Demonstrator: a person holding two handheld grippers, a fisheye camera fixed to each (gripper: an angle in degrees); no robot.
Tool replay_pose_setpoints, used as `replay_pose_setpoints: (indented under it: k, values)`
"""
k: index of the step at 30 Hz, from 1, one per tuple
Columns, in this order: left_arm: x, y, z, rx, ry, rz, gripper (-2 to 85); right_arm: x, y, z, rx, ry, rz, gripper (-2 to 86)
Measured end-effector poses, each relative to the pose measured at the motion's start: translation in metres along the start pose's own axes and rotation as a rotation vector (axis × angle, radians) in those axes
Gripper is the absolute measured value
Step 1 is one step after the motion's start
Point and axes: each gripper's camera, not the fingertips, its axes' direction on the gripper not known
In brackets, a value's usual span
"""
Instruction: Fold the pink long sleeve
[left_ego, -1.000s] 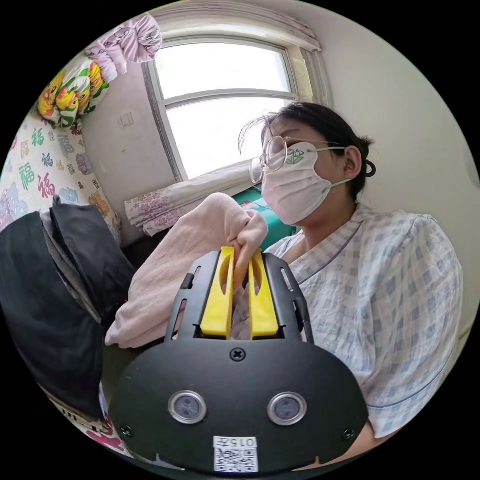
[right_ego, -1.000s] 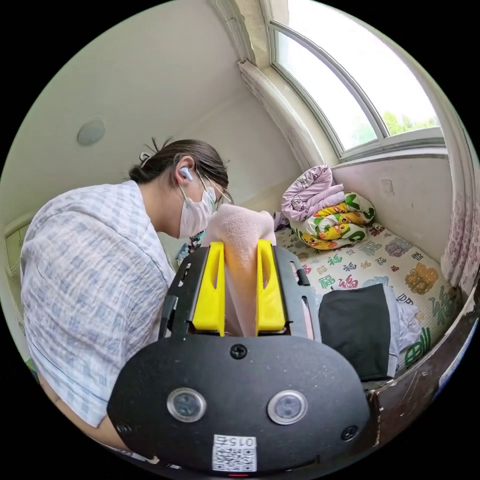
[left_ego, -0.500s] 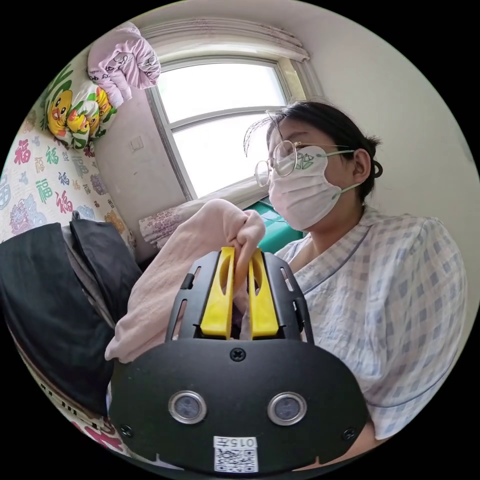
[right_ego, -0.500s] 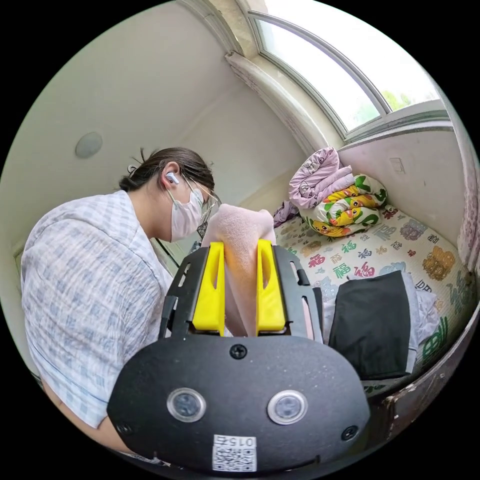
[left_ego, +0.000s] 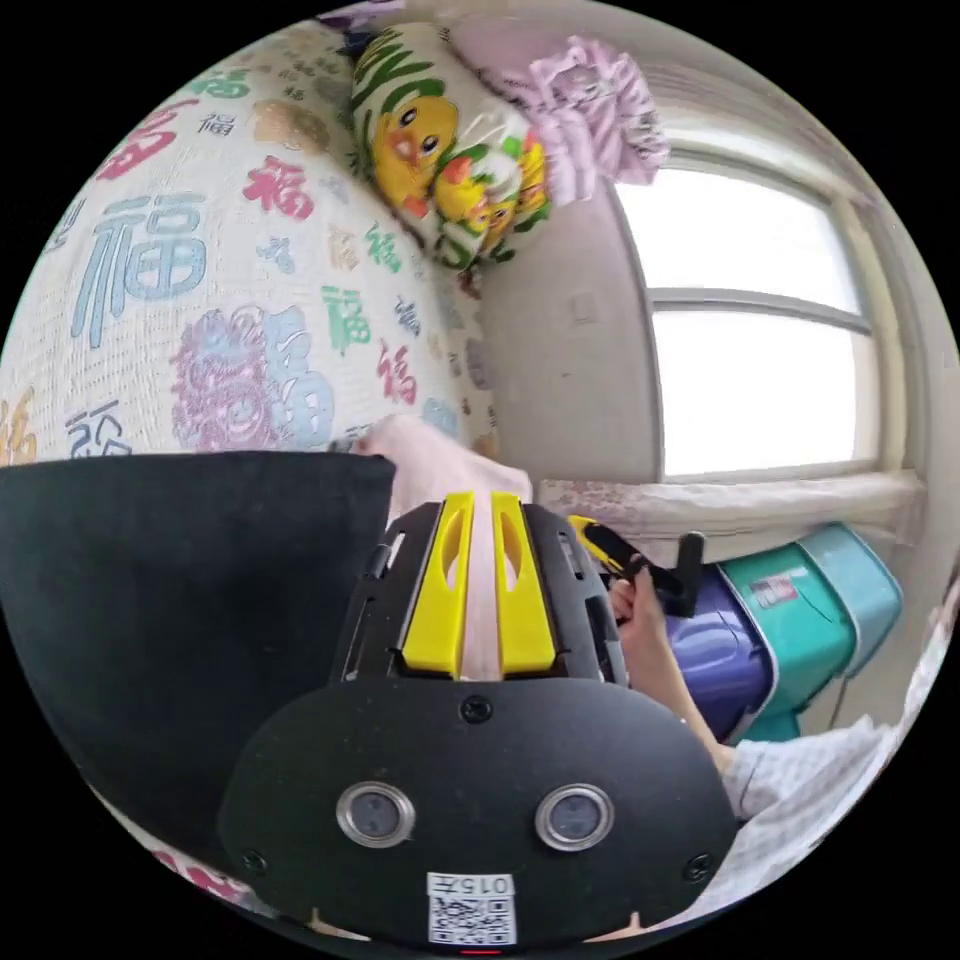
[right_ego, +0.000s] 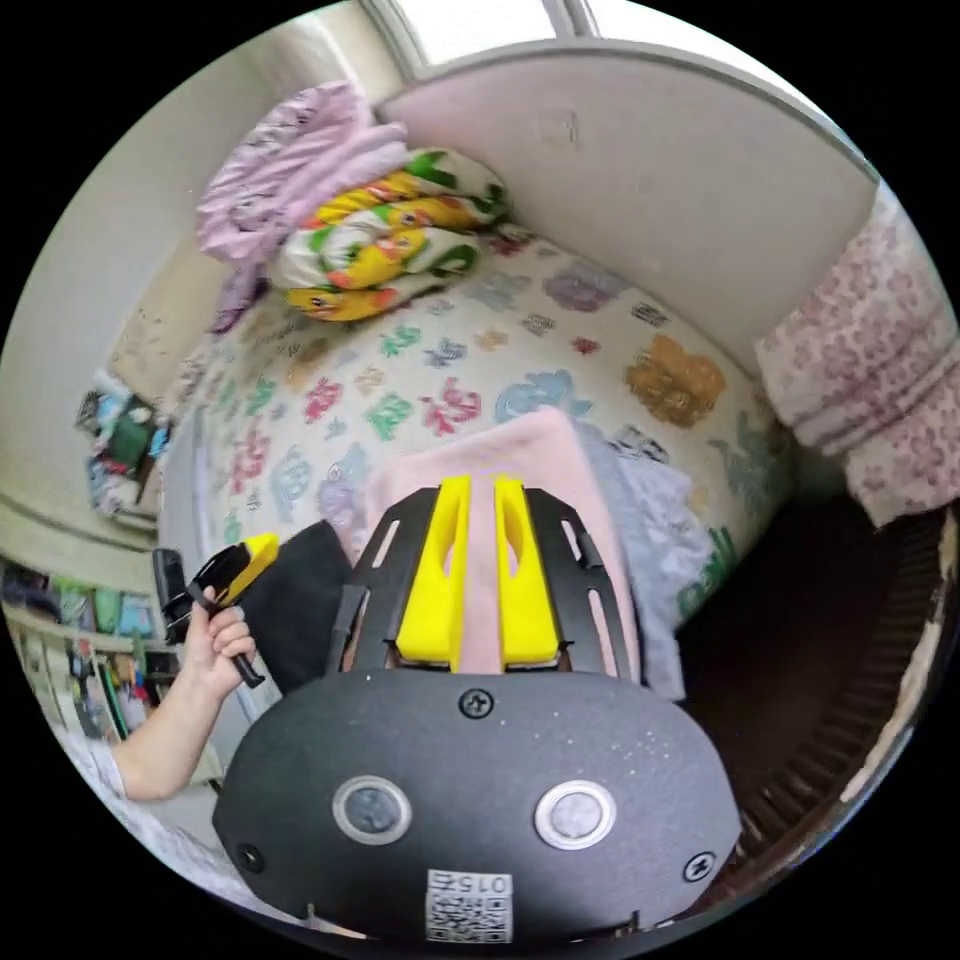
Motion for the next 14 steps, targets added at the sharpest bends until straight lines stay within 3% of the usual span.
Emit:
replay_pose_setpoints:
  k: [4, 9, 14]
  values:
    - [0.009, 0.045, -0.082, 0.006, -0.202, 0.141, 6.6, -0.054, 0.044, 0.008, -0.017, -0.247, -0.145, 8.1]
    - [-0.030, 0.101, -0.164, 0.046, -0.434, -0.081, 8.7, -0.118, 0.112, 0.065, -0.233, -0.480, -0.117, 9.1]
    - [-0.057, 0.122, -0.188, 0.120, -0.445, -0.222, 8.1, -0.204, 0.123, 0.104, -0.366, -0.544, -0.208, 10.7]
